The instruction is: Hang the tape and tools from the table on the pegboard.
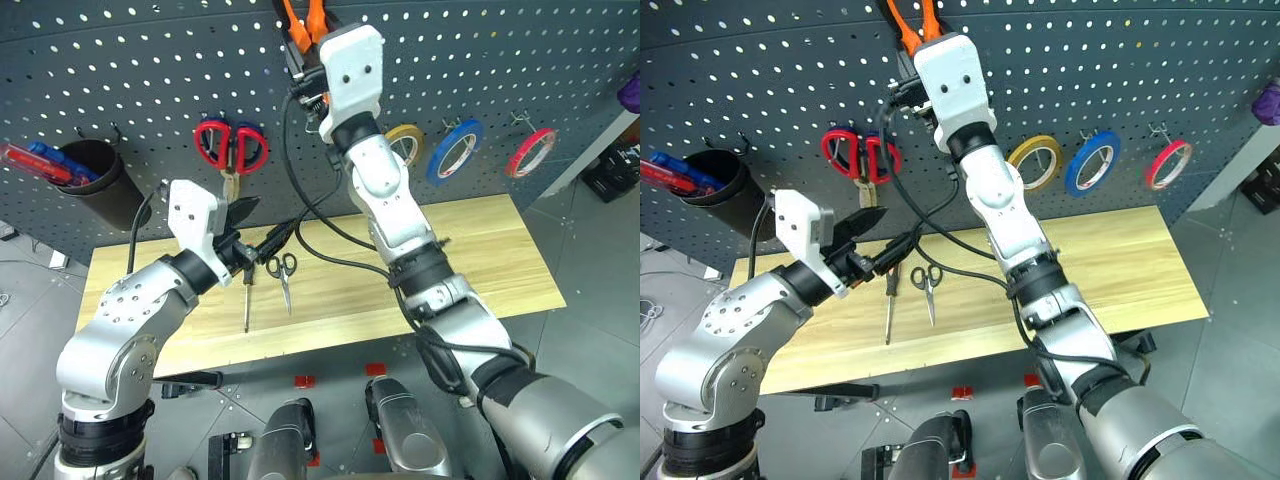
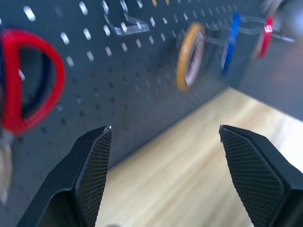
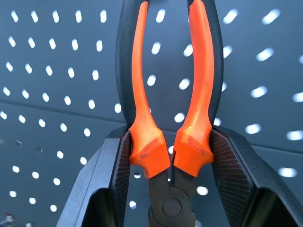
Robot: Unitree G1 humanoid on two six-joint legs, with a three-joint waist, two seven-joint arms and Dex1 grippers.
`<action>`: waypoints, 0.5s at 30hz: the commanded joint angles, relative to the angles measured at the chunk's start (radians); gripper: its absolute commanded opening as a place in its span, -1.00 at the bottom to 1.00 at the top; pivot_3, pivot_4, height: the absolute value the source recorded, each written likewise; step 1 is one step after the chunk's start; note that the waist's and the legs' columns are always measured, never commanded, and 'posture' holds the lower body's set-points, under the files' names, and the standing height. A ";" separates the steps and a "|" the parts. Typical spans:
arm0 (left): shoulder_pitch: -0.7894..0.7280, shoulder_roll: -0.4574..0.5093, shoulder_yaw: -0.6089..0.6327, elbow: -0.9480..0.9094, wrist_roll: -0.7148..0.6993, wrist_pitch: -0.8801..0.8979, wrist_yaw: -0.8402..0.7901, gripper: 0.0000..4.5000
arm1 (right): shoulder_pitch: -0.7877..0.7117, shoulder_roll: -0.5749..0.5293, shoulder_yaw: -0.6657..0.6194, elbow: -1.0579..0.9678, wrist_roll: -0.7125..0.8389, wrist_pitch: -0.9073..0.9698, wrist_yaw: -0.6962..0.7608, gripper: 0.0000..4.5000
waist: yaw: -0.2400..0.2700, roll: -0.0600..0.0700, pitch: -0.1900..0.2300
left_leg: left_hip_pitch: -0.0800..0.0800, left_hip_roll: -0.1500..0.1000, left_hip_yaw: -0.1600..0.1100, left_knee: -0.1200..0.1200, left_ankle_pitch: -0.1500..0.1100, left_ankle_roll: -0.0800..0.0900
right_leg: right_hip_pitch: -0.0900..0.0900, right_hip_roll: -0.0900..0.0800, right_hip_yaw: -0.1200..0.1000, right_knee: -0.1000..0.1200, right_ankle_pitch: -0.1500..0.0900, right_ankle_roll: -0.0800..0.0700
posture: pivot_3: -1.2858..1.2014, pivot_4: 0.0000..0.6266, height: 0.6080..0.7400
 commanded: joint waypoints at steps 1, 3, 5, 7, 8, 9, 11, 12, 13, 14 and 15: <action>-0.007 0.006 -0.008 -0.041 0.004 0.020 0.023 0.70 | -0.063 -0.002 -0.014 0.115 -0.008 -0.114 -0.029 -0.05 | 0.000 0.000 0.000 | 0.000 0.000 0.000 0.000 0.000 0.000 | 0.000 0.000 0.000 0.000 0.000 0.000 | -0.09 -0.05 1.00; -0.001 0.010 -0.009 -0.043 0.012 0.022 0.026 0.70 | -0.055 -0.009 -0.004 0.179 -0.026 -0.138 -0.040 -0.05 | 0.002 0.000 0.000 | 0.000 0.000 0.000 0.000 0.000 0.000 | 0.000 0.000 0.000 0.000 0.000 0.000 | -0.09 -0.05 1.00; 0.008 0.013 -0.008 -0.047 0.014 0.022 0.026 0.70 | -0.042 -0.015 0.001 0.226 -0.039 -0.152 -0.052 -0.05 | 0.004 0.000 0.000 | 0.000 0.000 0.000 0.000 0.000 0.000 | 0.000 0.000 0.000 0.000 0.000 -0.001 | -0.08 -0.04 1.00; 0.016 0.014 -0.009 -0.047 0.016 0.017 0.024 0.70 | -0.024 -0.023 0.002 0.266 -0.051 -0.159 -0.059 -0.05 | 0.007 0.000 0.000 | 0.000 0.000 0.000 0.000 0.000 0.000 | 0.000 0.000 0.000 0.000 0.000 -0.001 | -0.08 -0.04 1.00; 0.019 0.015 -0.009 -0.045 0.018 0.013 0.022 0.70 | -0.015 -0.026 0.002 0.284 -0.058 -0.161 -0.064 -0.05 | 0.010 0.000 0.000 | 0.000 0.000 0.000 0.000 0.000 0.000 | 0.000 0.000 0.000 0.000 0.000 -0.001 | -0.08 -0.04 1.00; 0.021 0.014 -0.011 -0.041 0.021 0.008 0.020 0.70 | -0.005 -0.032 0.009 0.299 -0.070 -0.165 -0.071 -0.05 | 0.014 0.000 0.000 | 0.000 0.000 0.000 0.000 0.000 -0.001 | 0.000 0.000 0.000 0.000 0.000 -0.001 | -0.08 -0.04 1.00; 0.024 0.012 -0.016 -0.032 0.030 -0.003 0.017 0.70 | 0.009 -0.042 0.016 0.319 -0.086 -0.162 -0.083 -0.05 | 0.023 0.000 0.000 | 0.000 0.000 0.000 0.000 0.001 -0.001 | 0.000 0.000 0.000 0.000 0.000 -0.001 | -0.09 -0.04 1.00; 0.027 0.011 -0.017 -0.029 0.034 -0.007 0.016 0.70 | 0.014 -0.044 0.016 0.325 -0.088 -0.157 -0.085 -0.05 | 0.026 0.000 0.000 | 0.000 0.000 0.000 0.000 0.001 -0.001 | 0.000 0.000 0.000 0.000 0.000 -0.001 | -0.09 -0.04 1.00; 0.032 0.010 -0.018 -0.026 0.038 -0.013 0.014 0.70 | 0.019 -0.043 0.011 0.332 -0.084 -0.146 -0.082 -0.05 | 0.029 0.000 0.000 | 0.000 0.000 0.000 0.000 0.001 -0.001 | 0.000 0.000 0.000 0.001 0.001 -0.001 | -0.09 -0.04 1.00; 0.038 0.008 -0.019 -0.024 0.042 -0.017 0.014 0.70 | 0.025 -0.042 0.007 0.336 -0.079 -0.137 -0.079 -0.05 | 0.030 0.000 0.001 | 0.000 0.000 0.000 0.000 0.001 -0.001 | 0.000 0.000 0.000 0.000 0.001 -0.001 | -0.09 -0.04 1.00; 0.046 0.006 -0.018 -0.022 0.049 -0.021 0.018 0.70 | 0.032 -0.040 0.004 0.341 -0.075 -0.120 -0.073 -0.05 | 0.030 0.000 0.000 | 0.000 0.000 0.000 0.000 0.001 -0.001 | 0.000 0.000 0.000 0.000 0.001 -0.001 | -0.09 -0.04 1.00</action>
